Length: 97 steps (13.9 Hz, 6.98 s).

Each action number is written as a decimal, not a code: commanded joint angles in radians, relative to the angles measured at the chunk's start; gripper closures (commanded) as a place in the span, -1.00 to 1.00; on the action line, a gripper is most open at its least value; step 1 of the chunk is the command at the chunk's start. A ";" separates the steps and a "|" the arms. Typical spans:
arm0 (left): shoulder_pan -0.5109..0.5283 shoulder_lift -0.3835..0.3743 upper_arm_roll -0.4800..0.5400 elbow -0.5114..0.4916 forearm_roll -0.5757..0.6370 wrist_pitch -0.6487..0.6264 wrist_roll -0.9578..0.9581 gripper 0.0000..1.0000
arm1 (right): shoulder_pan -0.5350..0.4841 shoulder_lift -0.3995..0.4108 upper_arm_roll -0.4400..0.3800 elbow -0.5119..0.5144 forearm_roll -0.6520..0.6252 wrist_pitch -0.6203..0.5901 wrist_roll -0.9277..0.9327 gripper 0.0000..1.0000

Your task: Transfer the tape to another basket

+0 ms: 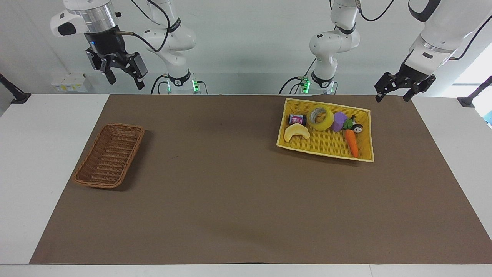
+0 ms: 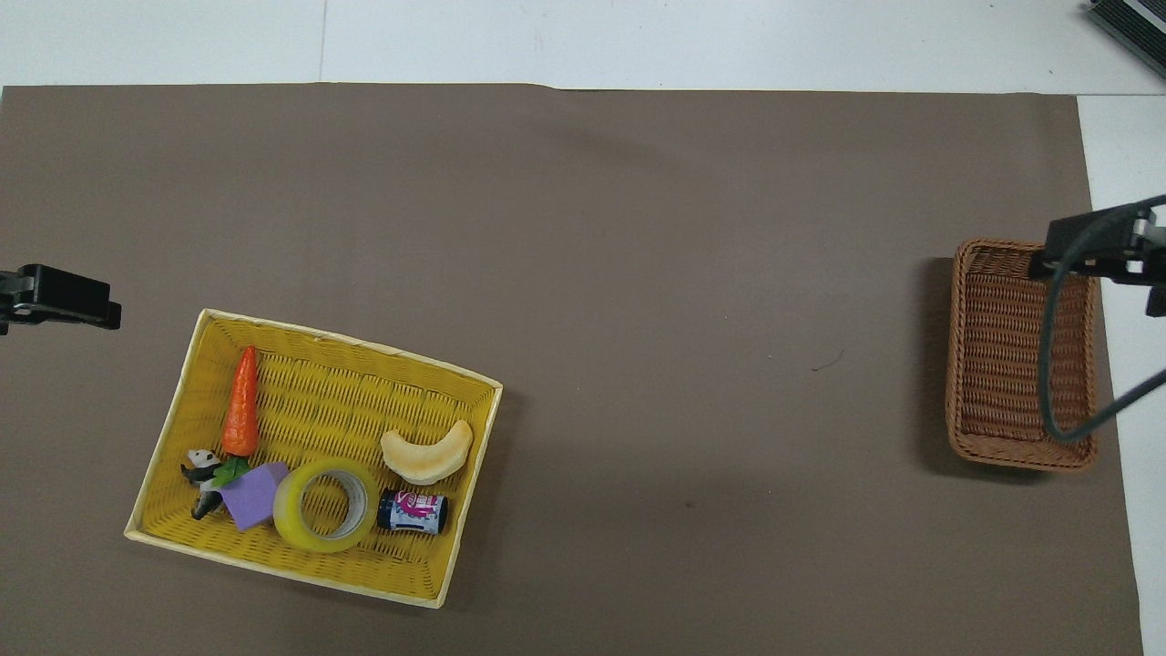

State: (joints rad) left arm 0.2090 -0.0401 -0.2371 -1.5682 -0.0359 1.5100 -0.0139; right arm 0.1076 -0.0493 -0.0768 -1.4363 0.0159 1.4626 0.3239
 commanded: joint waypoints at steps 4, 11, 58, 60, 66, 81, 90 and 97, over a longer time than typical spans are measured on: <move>0.184 -0.089 0.077 -0.038 0.021 -0.211 -0.003 -1.00 | 0.014 -0.073 0.025 -0.125 -0.014 0.032 -0.063 -1.00; 0.119 -0.086 0.062 -0.036 0.010 -0.211 -0.005 -1.00 | -0.009 -0.084 0.014 -0.141 -0.014 0.019 -0.123 -1.00; 0.115 -0.083 0.061 -0.035 0.007 -0.208 -0.006 -1.00 | -0.060 -0.075 0.015 -0.125 0.042 0.012 -0.232 -1.00; 0.115 -0.084 0.059 -0.035 0.005 -0.208 0.000 -1.00 | -0.060 -0.075 0.015 -0.125 0.042 0.010 -0.233 -1.00; -0.050 -0.147 0.021 -0.125 -0.053 -0.205 -0.076 -1.00 | -0.060 -0.075 0.015 -0.125 0.042 0.010 -0.233 -1.00; -0.200 -0.376 0.021 -0.748 -0.052 0.252 -0.224 -1.00 | -0.060 -0.075 0.015 -0.125 0.042 0.012 -0.233 -1.00; -0.249 -0.267 0.019 -1.067 -0.052 0.641 -0.230 -1.00 | -0.060 -0.075 0.015 -0.125 0.042 0.010 -0.233 -1.00; -0.269 -0.265 0.018 -0.997 -0.050 0.494 -0.259 0.53 | -0.060 -0.075 0.015 -0.125 0.042 0.010 -0.232 -1.00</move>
State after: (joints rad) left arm -0.0343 -0.3061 -0.2283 -2.5852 -0.0845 2.0490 -0.2516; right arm 0.0668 -0.1084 -0.0683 -1.5472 0.0350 1.4688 0.1151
